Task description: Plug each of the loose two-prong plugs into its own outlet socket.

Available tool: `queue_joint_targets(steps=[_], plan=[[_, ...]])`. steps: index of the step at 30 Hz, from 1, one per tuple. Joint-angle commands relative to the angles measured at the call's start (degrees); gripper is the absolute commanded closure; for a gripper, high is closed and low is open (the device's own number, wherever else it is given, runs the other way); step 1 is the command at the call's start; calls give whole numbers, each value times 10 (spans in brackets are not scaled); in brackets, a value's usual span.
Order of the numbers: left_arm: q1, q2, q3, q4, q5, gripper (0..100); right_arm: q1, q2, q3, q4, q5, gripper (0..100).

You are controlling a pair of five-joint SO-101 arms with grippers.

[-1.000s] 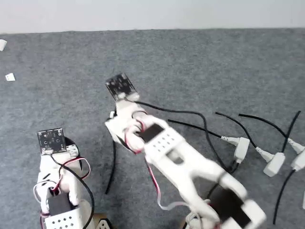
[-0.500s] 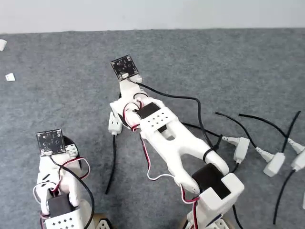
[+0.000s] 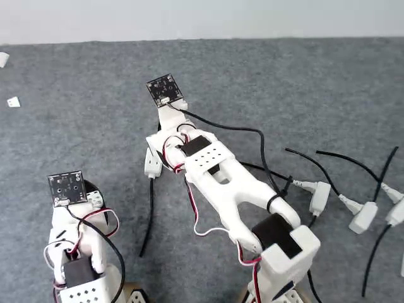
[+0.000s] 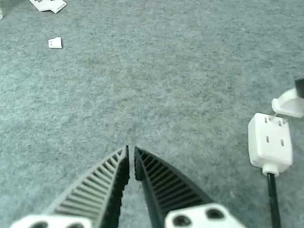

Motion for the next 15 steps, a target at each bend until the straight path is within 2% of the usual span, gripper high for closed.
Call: queue_joint_targets(steps=[1,15], plan=[[-13,-8,-7,4,3,987,-6,15,-39,7,-4,991],[-12,-8,-7,4,3,987,-23,-7,-43,18,-5,991]])
